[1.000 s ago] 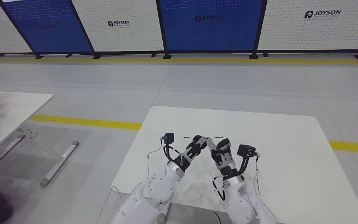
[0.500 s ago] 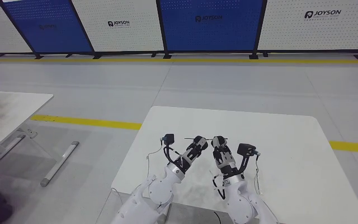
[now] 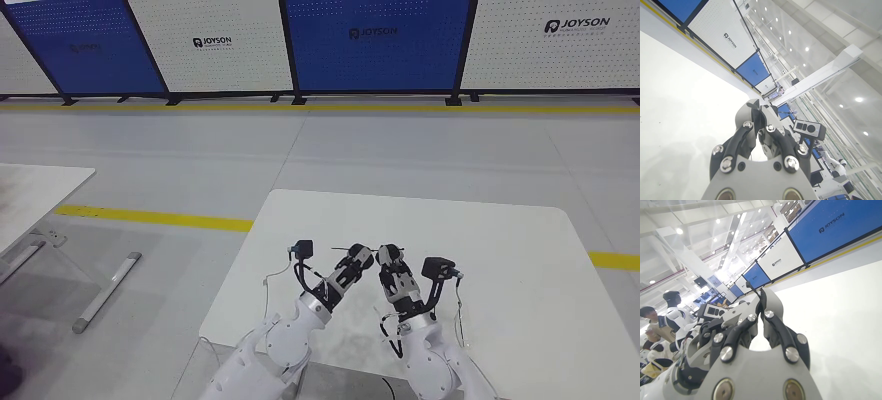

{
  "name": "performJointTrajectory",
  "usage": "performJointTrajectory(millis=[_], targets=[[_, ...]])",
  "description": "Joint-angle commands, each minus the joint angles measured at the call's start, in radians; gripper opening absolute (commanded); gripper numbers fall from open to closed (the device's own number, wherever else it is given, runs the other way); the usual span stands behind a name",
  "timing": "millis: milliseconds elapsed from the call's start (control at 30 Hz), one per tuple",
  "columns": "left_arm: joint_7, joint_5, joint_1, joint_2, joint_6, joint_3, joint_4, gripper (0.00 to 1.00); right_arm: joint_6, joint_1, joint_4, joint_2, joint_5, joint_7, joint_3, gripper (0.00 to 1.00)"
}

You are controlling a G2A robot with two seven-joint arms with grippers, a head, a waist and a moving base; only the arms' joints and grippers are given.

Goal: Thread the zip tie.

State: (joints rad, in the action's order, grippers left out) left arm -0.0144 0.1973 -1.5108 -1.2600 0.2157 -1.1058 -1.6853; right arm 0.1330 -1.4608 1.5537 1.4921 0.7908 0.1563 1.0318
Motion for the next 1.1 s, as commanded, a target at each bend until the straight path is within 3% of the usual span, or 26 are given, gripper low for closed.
performJointTrajectory(millis=[0,433,467,533,600,933,1067], targets=[[0.001,0.001,-0.001,0.0,0.003,0.001,0.0,0.0,0.002,0.0,0.0,0.0,-0.003,-0.004,0.001,0.0],[-0.003,0.013,-0.012,0.001,0.012,0.002,0.002,0.0,0.004,-0.003,-0.001,-0.002,0.0,-0.005,0.0,0.0],[-0.004,0.013,-0.012,0.001,0.012,0.001,0.002,0.06,0.003,-0.003,-0.002,-0.002,0.001,-0.004,0.0,0.0],[-0.006,0.013,-0.013,0.001,0.013,0.002,0.002,0.29,0.002,-0.004,-0.002,-0.003,0.003,-0.002,-0.001,0.0],[-0.007,0.012,-0.014,0.001,0.013,0.002,0.002,0.39,0.0,-0.004,-0.002,-0.003,0.004,-0.001,-0.002,0.0],[-0.023,0.004,-0.017,0.0,0.027,0.0,0.001,0.4,-0.015,-0.003,-0.01,-0.003,0.011,0.016,0.002,0.0],[-0.028,-0.001,-0.02,0.0,0.032,-0.006,-0.004,0.33,-0.022,-0.004,-0.016,-0.004,0.011,0.024,0.013,0.0]])
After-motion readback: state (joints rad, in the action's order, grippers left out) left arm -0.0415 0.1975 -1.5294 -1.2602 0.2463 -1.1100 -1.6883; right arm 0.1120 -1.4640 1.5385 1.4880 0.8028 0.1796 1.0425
